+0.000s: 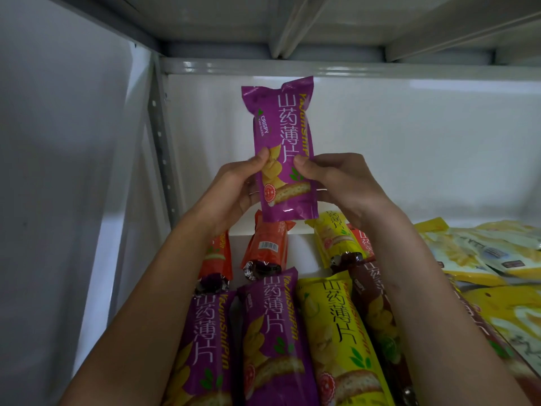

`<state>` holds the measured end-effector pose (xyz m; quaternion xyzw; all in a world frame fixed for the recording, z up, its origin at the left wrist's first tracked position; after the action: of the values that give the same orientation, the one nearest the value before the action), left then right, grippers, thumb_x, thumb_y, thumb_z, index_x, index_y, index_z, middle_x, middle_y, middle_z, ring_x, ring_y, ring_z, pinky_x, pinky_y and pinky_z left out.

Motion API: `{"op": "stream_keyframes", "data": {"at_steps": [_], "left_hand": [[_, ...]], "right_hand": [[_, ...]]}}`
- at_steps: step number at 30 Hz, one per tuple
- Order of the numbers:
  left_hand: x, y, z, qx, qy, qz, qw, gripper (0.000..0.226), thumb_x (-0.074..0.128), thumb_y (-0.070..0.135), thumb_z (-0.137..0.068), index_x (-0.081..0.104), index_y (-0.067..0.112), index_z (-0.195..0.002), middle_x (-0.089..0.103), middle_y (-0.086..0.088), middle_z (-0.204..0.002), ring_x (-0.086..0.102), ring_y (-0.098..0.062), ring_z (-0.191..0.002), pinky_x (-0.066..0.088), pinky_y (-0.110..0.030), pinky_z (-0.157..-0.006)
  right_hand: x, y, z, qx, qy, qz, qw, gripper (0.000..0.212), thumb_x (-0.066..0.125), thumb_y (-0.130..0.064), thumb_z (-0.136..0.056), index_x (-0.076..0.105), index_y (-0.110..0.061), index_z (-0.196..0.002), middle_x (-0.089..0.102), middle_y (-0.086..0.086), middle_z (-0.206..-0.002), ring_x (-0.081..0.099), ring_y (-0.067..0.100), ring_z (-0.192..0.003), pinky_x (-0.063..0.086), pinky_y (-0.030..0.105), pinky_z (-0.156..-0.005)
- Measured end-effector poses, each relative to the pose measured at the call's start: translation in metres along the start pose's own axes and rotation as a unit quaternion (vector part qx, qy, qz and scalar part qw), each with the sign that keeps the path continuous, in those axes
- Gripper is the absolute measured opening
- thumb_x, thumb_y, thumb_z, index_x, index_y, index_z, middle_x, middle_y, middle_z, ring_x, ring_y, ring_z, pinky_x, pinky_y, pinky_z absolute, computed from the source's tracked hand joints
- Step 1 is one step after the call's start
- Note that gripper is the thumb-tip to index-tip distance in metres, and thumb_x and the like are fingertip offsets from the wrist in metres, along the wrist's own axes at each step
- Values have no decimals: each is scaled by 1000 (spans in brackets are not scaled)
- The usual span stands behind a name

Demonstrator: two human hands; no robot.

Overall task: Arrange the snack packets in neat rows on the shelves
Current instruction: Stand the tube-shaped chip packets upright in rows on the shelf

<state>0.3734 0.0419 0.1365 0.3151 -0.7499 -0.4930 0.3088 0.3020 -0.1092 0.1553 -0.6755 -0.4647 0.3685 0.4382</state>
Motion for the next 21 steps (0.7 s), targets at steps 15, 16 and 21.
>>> {"op": "stream_keyframes", "data": {"at_steps": [15,16,21], "left_hand": [[10,5,2,3,4,-42,999,36,60,38,-101,71,11,-122,78,-8,-118,74,-25,-112,60,-37,-99],[11,6,2,4,4,-45,999,36,60,39,-101,70,12,-124,78,-7,-119,74,-24,-113,59,-38,-100],[3,14,3,50,42,-33,997,34,61,33,-103,73,7,-122,78,-9,-117,75,-25,-111,59,-39,-100]], "right_hand": [[2,-5,7,22,-14,-25,999,37,71,-37,-97,74,-6,-116,81,8,-101,79,25,-91,65,38,-75],[1,-6,7,21,-10,-27,999,36,71,-36,-97,74,-5,-115,81,8,-101,79,24,-90,65,37,-73],[4,-4,6,26,-25,-22,999,35,73,-36,-95,75,-7,-114,81,7,-102,79,25,-93,64,40,-80]]}}
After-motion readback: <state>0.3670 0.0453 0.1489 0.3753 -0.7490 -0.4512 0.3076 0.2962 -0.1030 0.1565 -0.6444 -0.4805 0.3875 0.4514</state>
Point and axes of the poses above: each hand's wrist, its own z-axis away from the middle knuckle, its own x-axis out of the palm, y = z × x, the point moved 9 cm from there along -z, towards the middle knuckle
